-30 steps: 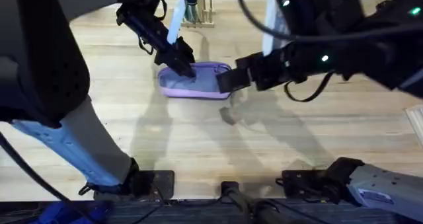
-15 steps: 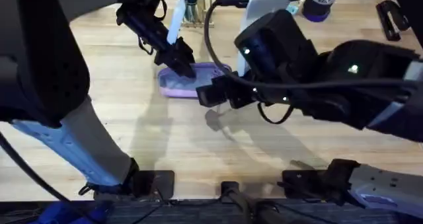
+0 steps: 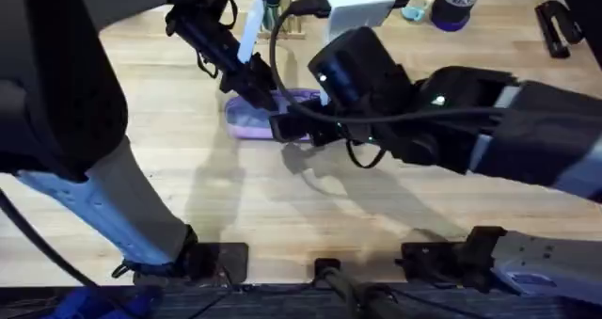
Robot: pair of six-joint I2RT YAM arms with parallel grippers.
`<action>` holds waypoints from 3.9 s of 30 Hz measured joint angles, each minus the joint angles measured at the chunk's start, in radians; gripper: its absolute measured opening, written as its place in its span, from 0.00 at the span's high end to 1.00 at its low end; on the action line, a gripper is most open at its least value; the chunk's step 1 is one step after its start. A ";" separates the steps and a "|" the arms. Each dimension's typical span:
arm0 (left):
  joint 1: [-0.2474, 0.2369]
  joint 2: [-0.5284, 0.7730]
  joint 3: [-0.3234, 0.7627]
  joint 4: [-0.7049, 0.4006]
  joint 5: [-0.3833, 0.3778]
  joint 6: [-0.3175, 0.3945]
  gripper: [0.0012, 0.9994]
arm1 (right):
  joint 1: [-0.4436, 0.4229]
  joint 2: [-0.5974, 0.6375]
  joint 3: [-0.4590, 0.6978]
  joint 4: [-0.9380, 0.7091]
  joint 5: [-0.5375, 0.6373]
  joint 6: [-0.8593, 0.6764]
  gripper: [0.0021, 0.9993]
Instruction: Unzip the bag, pick up the pens from the table one at a time and place them inside, then zip the bag closed.
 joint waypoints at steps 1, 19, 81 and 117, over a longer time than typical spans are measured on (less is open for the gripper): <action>0.000 0.000 0.000 0.000 0.000 0.000 0.96 | 0.000 0.009 0.000 0.010 0.000 0.000 0.01; 0.000 0.000 0.000 0.001 0.000 0.000 0.96 | -0.055 0.111 -0.001 0.120 0.022 0.054 0.36; -0.010 0.000 -0.001 0.004 0.019 0.000 0.96 | -0.522 0.032 -0.136 -0.051 -0.087 -0.074 0.60; -0.005 -0.002 0.074 -0.114 -0.017 0.000 0.00 | -0.436 -0.418 -0.047 -0.254 -0.083 -0.339 0.00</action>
